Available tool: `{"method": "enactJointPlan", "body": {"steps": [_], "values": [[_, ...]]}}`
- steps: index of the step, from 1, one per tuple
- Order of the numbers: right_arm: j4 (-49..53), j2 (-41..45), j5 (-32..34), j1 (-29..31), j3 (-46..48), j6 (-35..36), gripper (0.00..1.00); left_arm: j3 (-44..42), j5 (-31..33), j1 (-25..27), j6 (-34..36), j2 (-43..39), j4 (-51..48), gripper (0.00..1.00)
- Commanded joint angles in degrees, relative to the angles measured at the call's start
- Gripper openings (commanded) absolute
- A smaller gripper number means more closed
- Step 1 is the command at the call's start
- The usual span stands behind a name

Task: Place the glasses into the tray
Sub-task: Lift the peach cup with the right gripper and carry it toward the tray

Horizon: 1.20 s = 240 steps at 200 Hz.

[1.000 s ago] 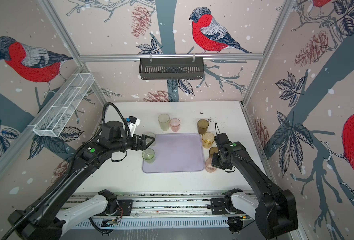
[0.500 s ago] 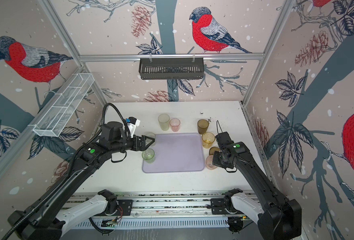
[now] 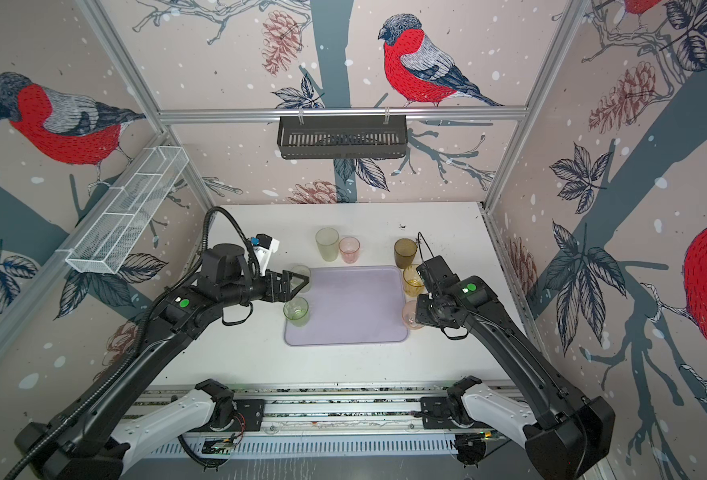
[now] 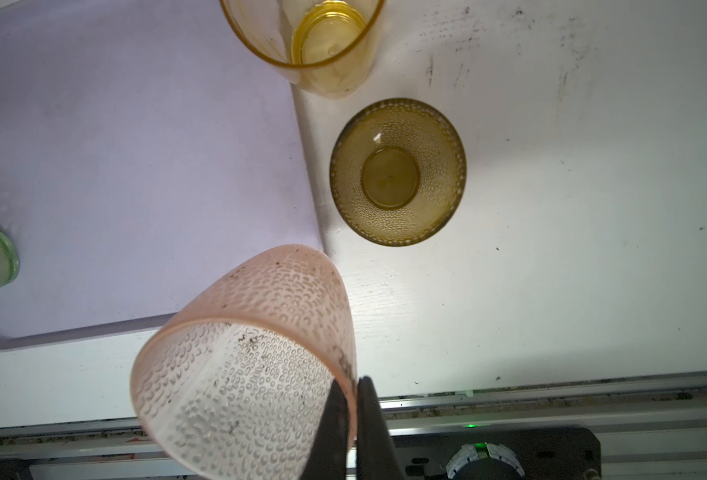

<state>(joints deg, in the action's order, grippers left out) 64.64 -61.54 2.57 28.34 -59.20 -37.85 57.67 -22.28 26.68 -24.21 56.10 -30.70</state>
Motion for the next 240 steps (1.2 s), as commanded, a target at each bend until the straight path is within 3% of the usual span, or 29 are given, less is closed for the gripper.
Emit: {"method": "enactJointPlan", "body": {"steps": [1, 84, 165, 240], "values": [[1.9, -1.7, 2.6, 1.8, -2.9, -1.6, 0.00, 0.0, -0.2, -0.1, 0.1, -0.4, 1.2, 0.95], [2.9, -12.1, 5.7, 9.3, -13.7, -0.9, 0.00, 0.1, 1.3, -0.1, -0.5, 0.0, 0.6, 0.95], [3.0, -20.4, 7.0, 12.7, -24.7, 1.5, 0.00, 3.4, 5.4, -0.2, 1.9, 1.6, -4.9, 0.95], [5.6, -27.8, 6.7, 14.3, -33.3, 5.3, 0.00, 2.5, 6.4, -0.2, -0.7, 0.7, -4.3, 0.95]]}}
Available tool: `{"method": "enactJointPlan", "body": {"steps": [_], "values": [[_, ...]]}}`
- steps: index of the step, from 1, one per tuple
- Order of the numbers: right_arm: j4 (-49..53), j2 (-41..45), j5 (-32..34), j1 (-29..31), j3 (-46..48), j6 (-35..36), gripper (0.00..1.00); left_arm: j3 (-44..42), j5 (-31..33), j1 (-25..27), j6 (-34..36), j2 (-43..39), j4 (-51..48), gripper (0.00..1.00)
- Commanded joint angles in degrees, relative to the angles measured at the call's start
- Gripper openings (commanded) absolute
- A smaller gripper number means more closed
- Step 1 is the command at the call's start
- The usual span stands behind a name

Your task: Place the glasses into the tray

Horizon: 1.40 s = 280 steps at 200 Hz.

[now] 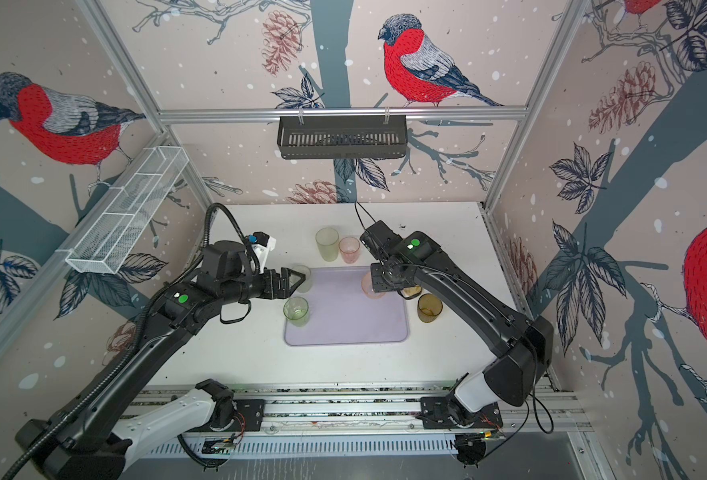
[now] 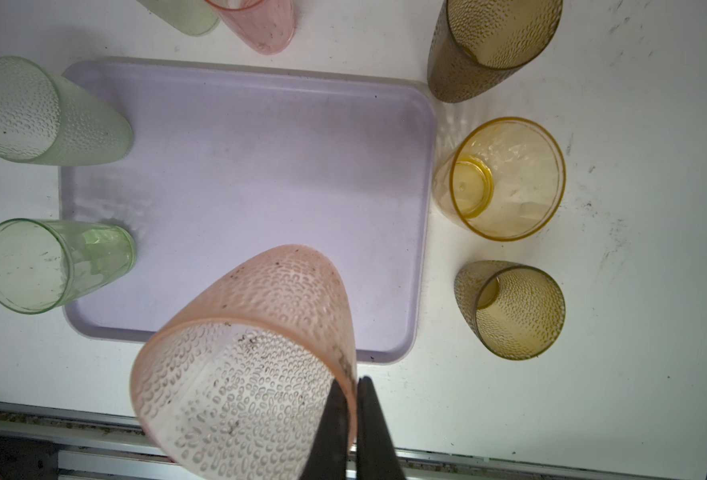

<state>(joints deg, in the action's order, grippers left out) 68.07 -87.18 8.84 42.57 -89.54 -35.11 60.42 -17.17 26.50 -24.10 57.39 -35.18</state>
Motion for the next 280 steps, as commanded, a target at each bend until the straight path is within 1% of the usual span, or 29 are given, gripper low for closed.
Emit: {"method": "enactJointPlan", "body": {"steps": [1, 33, 69, 127, 199, 264, 280], "values": [[2.2, -2.3, 0.3, 0.1, -3.1, 2.6, 0.00, -0.3, 1.3, 0.0, -0.9, -0.6, 0.1, 0.95], [3.3, -6.1, 0.4, 0.0, -7.3, 5.4, 0.00, -0.6, 3.2, 0.0, -1.2, -0.9, -1.3, 0.95], [5.7, -12.0, 0.5, -0.2, -14.3, 8.5, 0.00, -1.3, 4.5, 0.0, -2.3, -0.8, -2.3, 0.96], [7.5, -21.6, -1.8, -0.9, -24.2, 13.4, 0.00, -2.3, 6.6, -0.4, -4.0, -1.0, -2.2, 0.96], [6.5, -31.5, -5.1, -1.5, -33.1, 16.4, 0.00, -2.9, 5.3, -2.7, -4.7, -0.3, -2.8, 0.96], [6.0, -37.9, -7.6, -1.9, -39.1, 17.4, 0.00, -2.9, 5.7, -4.9, -6.0, -0.9, -2.7, 0.96], [5.9, -38.7, -7.4, -1.8, -39.2, 17.6, 0.00, -4.6, 6.2, -5.0, -6.4, -1.5, -2.7, 0.96]]}}
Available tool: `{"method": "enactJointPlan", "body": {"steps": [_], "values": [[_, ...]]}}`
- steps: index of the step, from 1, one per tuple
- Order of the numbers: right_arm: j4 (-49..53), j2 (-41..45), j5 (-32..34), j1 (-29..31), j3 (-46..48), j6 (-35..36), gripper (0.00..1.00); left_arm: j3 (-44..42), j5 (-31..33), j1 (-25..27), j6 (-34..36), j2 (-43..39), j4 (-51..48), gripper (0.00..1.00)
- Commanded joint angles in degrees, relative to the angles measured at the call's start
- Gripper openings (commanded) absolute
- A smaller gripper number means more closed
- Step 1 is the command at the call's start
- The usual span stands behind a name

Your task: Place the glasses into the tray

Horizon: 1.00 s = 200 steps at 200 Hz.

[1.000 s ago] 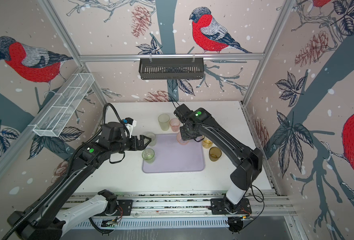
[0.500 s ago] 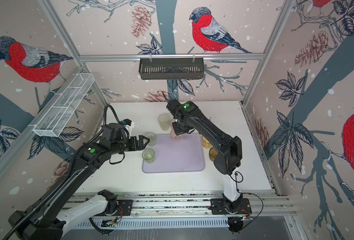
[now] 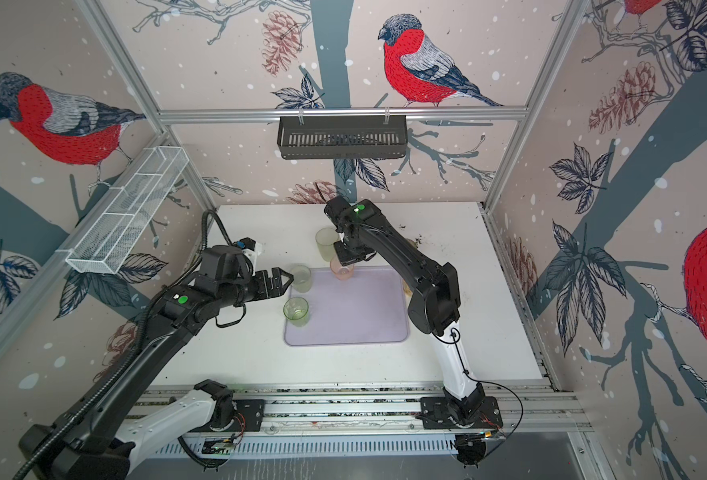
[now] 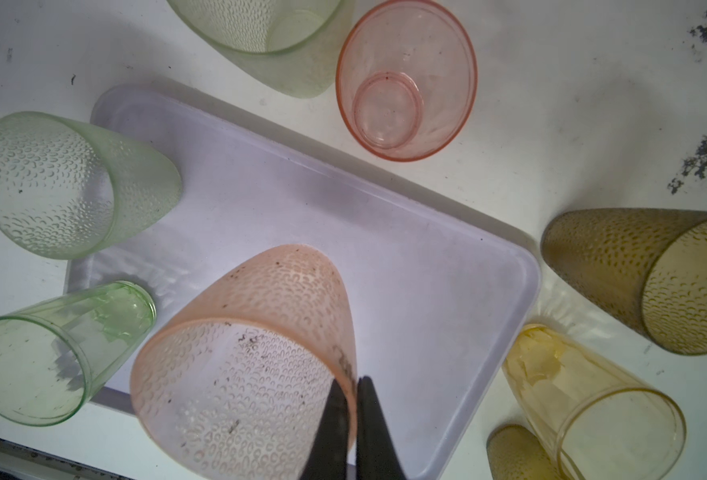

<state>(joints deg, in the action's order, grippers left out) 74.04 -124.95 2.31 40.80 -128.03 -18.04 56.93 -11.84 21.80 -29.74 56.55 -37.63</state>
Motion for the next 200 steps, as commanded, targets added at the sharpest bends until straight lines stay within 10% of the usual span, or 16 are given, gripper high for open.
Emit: {"method": "enactJointPlan", "body": {"steps": [1, 200], "values": [[0.0, -1.0, -0.8, 0.0, -0.7, 0.6, 0.00, -1.1, 0.9, -0.3, -0.8, -0.6, -0.3, 0.96], [-4.6, -8.8, -1.5, 1.8, -5.6, -0.2, 0.00, -4.8, 2.9, -0.6, -5.1, -3.4, 0.3, 0.97]]}}
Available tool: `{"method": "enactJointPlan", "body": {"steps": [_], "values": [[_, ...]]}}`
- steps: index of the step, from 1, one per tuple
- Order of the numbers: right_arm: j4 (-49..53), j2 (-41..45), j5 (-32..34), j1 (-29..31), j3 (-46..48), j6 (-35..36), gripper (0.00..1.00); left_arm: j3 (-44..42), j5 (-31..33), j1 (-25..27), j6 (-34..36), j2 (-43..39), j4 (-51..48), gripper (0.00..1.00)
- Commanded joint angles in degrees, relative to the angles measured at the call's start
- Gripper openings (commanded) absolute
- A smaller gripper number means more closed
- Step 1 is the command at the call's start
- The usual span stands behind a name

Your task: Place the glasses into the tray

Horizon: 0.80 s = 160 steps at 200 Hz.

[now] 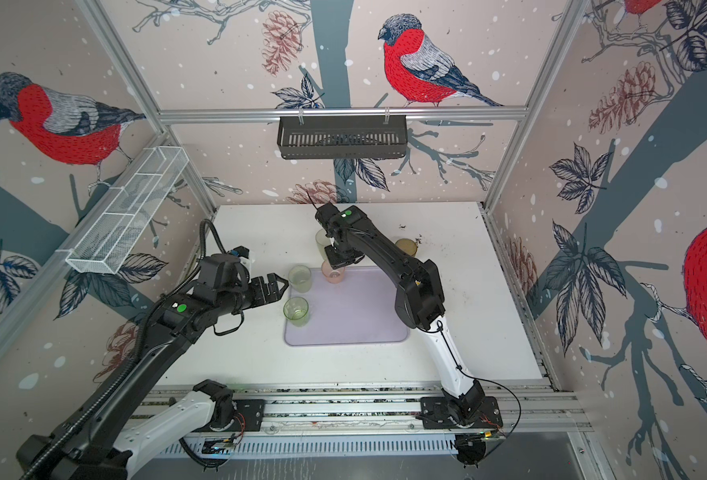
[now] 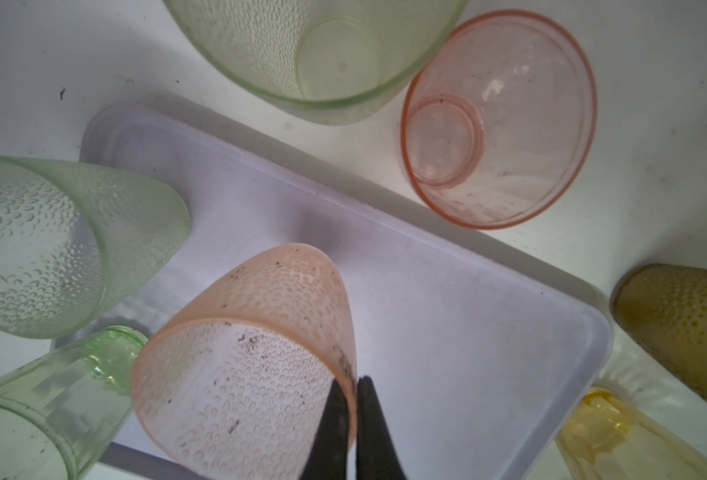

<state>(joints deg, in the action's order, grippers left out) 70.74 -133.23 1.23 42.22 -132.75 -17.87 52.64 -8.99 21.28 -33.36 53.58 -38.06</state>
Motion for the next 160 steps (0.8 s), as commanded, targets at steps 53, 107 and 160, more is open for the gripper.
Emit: {"method": "enactJointPlan", "body": {"steps": [53, 107, 160], "values": [[-2.0, -1.6, 1.1, 0.9, -0.7, -0.5, 0.00, -1.5, 0.2, -0.1, -2.8, -1.5, 1.3, 0.96], [-2.4, -2.6, 1.1, 0.9, -0.8, -0.2, 0.00, -2.4, 0.3, -0.1, -3.6, -2.5, 1.7, 0.97], [-3.2, -3.2, 0.8, 1.1, -0.8, -0.3, 0.00, -2.5, 0.3, -0.1, -3.8, -2.8, 1.7, 0.96]]}}
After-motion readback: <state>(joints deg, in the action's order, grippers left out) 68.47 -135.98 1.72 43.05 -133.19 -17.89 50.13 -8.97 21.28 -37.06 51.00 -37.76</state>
